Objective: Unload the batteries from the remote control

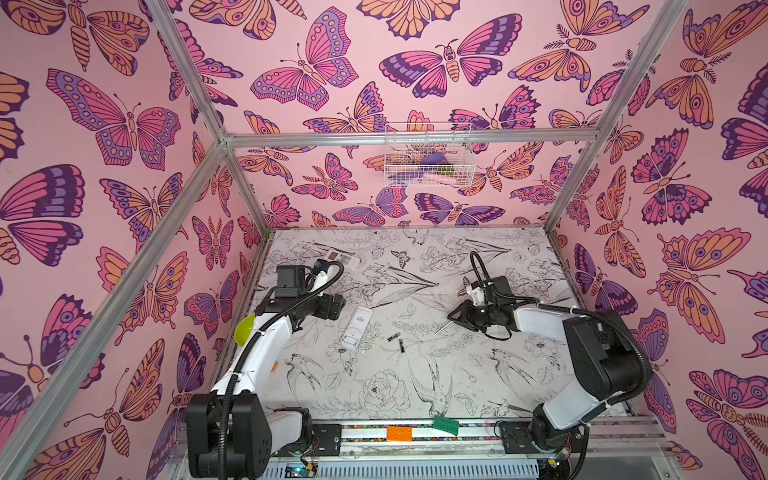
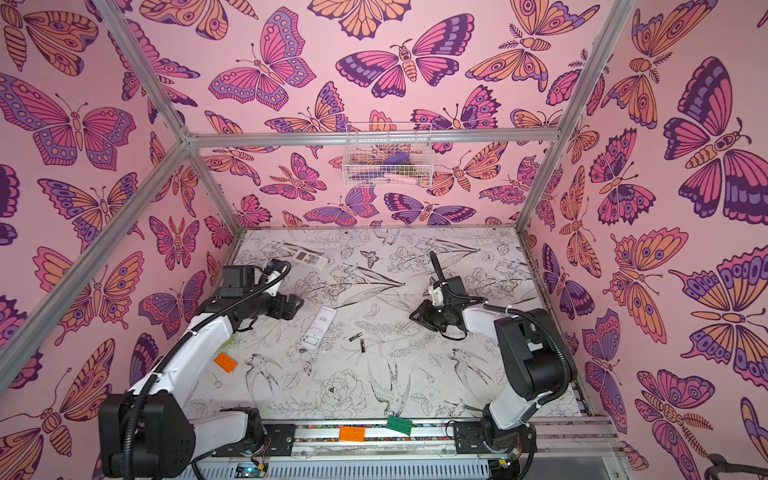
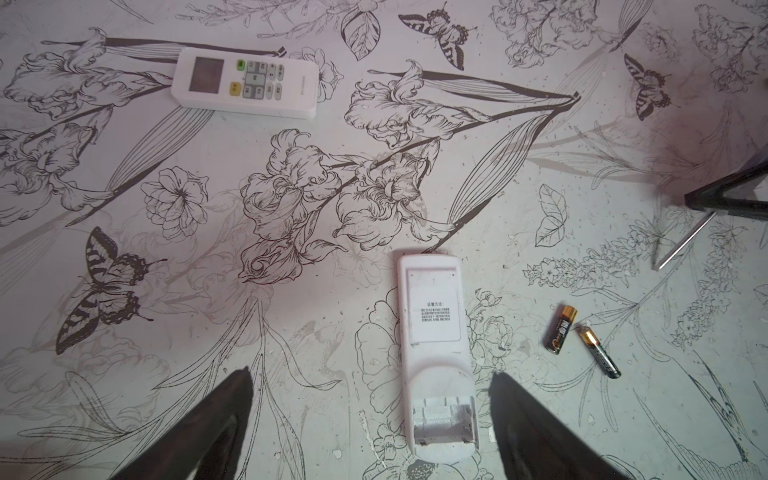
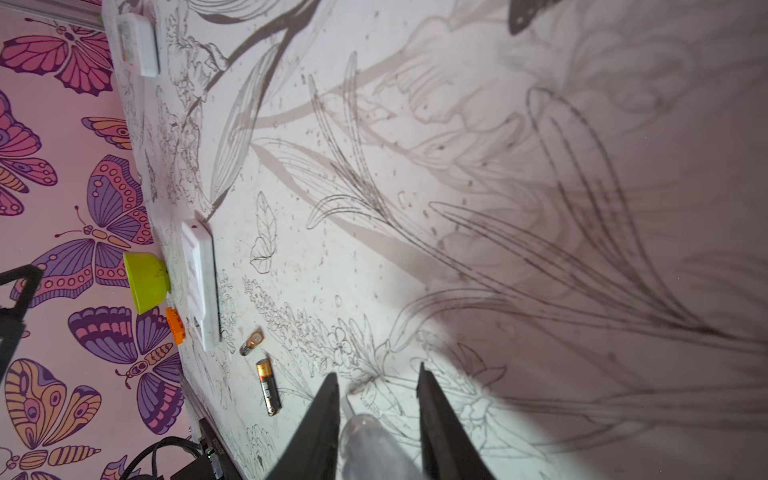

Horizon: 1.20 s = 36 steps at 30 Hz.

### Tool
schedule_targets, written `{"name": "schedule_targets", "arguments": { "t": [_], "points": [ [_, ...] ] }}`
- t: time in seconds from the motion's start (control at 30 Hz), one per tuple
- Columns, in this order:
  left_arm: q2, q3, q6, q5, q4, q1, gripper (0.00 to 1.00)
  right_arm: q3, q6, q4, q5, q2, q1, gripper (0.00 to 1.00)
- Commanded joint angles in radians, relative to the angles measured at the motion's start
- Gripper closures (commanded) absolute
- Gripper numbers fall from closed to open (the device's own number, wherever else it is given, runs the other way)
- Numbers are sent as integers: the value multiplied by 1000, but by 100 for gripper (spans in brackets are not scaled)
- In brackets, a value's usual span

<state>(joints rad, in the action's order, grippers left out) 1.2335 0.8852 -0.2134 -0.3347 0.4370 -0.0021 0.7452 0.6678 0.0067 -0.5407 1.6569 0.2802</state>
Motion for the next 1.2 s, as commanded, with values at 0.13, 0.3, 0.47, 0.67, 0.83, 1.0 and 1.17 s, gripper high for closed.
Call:
{"name": "schedule_targets", "arguments": {
  "t": [0.13,0.3,0.47,0.67,0.83,1.0,1.17],
  "points": [
    [-26,-24,16,-10,-30,20,9,15,-68,-91,53,19,-17,59],
    [-26,-17,25,3,-28,28,9,15,-80,-108,70,-9,-22,53],
    [-30,-19,29,7,-29,34,8,28,-85,-145,74,-26,-22,53],
    [-38,-30,28,-5,-41,36,8,30,-92,-166,110,-74,-22,52],
    [-38,-31,28,2,-50,38,8,12,-109,-175,145,-179,-22,48],
    [-33,-5,48,35,-45,38,4,26,-159,-267,205,-290,-22,6],
    [-31,24,52,67,-50,30,0,30,-214,-365,257,-404,-23,1]
  ]
}}
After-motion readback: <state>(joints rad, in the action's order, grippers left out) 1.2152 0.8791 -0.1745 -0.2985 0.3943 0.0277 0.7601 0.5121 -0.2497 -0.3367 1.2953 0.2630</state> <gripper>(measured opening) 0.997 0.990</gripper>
